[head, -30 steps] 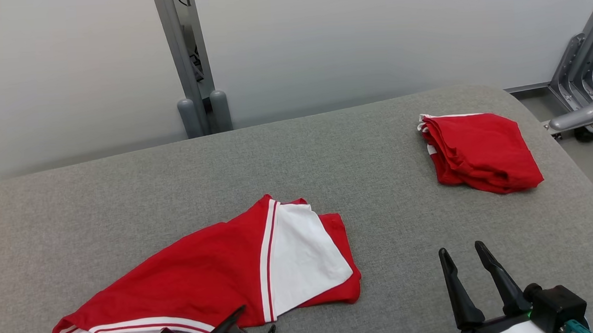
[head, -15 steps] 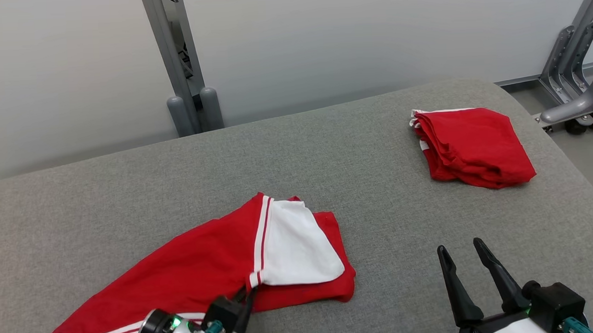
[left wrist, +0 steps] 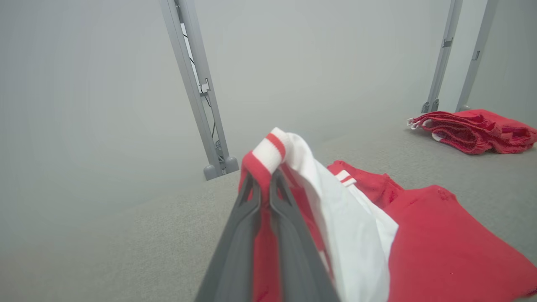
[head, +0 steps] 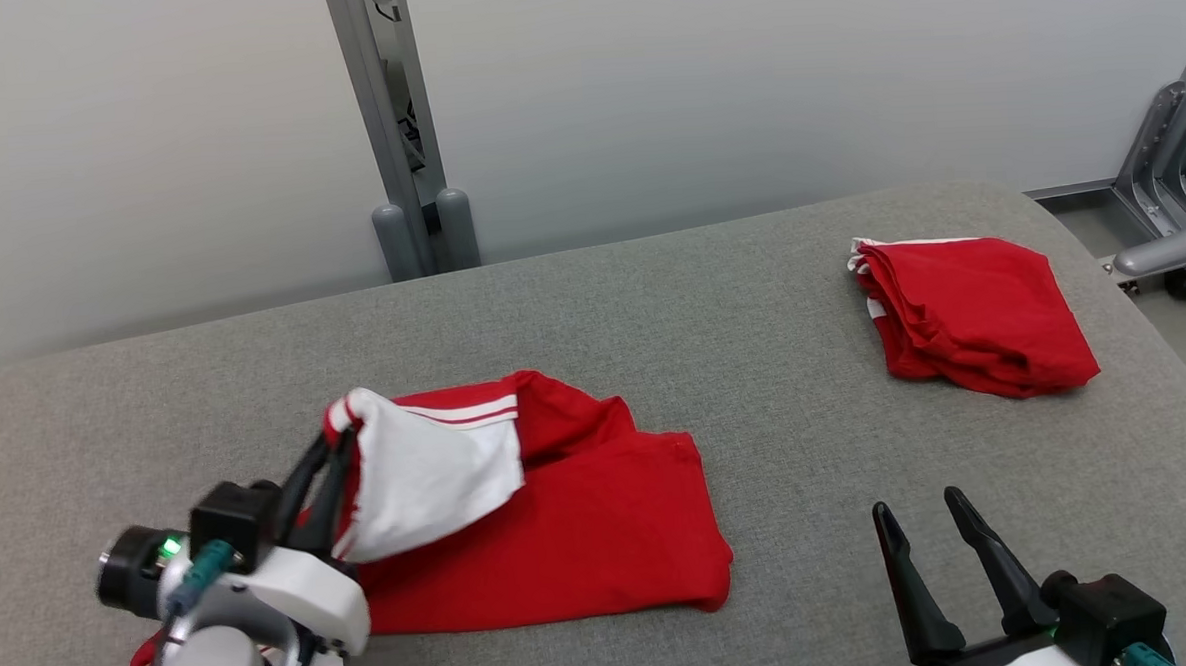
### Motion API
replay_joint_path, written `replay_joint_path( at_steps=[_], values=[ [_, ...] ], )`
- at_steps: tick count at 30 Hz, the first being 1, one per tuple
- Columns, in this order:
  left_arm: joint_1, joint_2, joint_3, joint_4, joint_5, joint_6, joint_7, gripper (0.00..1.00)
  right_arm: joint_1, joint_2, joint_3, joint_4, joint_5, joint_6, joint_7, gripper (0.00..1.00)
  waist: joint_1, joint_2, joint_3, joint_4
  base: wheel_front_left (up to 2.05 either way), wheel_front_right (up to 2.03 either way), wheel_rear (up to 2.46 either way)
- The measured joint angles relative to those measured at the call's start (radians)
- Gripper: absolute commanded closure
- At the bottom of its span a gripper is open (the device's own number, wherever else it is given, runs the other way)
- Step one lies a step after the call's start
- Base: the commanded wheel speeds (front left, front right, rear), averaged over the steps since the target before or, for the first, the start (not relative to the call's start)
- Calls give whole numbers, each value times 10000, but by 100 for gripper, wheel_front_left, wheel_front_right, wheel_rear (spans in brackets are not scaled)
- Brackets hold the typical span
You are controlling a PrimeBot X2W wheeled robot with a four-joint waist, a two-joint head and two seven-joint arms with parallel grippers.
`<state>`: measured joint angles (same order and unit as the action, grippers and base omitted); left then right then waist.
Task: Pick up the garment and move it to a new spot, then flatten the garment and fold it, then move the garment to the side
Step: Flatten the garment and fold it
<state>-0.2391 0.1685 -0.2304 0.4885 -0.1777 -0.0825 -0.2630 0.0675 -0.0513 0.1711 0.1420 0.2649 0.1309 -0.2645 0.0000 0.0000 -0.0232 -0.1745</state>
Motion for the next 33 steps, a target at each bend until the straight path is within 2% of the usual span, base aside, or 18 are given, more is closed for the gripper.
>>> replay_joint_path(
  at_steps=[9,10,12,17,21,22,23,29,33],
  values=[
    [-1277,1747,629,502,-219,-221,694,100,-60,13,134,21,71,0,0,0,0,0,143,-105,0,0,0],
    [-1277,1747,629,502,-219,-221,694,100,-60,13,134,21,71,0,0,0,0,0,143,-105,0,0,0],
    [-1623,2173,721,798,-295,-242,874,100,-70,15,134,29,75,0,0,0,0,0,236,-209,0,0,0],
    [-2211,2667,815,1290,-209,-219,842,100,-145,17,173,42,92,0,0,0,0,0,408,-388,0,0,0],
    [-2720,2920,890,1802,-88,-35,552,58,-200,19,178,42,98,0,0,0,0,0,546,-491,0,0,0],
    [-2782,2890,851,1906,-73,-13,502,18,-205,19,180,42,98,0,0,0,0,0,561,-506,0,0,0],
    [-2821,2853,757,2084,-40,-15,504,0,-207,21,186,42,98,0,0,0,0,0,570,-508,0,0,0],
    [-2821,2658,616,2834,0,23,313,0,-225,29,238,59,148,0,0,0,1,0,609,-488,0,0,0],
    [-2735,2556,761,2987,-153,268,150,0,-211,31,259,79,176,0,0,0,1,0,510,-341,0,0,0]
  ],
)
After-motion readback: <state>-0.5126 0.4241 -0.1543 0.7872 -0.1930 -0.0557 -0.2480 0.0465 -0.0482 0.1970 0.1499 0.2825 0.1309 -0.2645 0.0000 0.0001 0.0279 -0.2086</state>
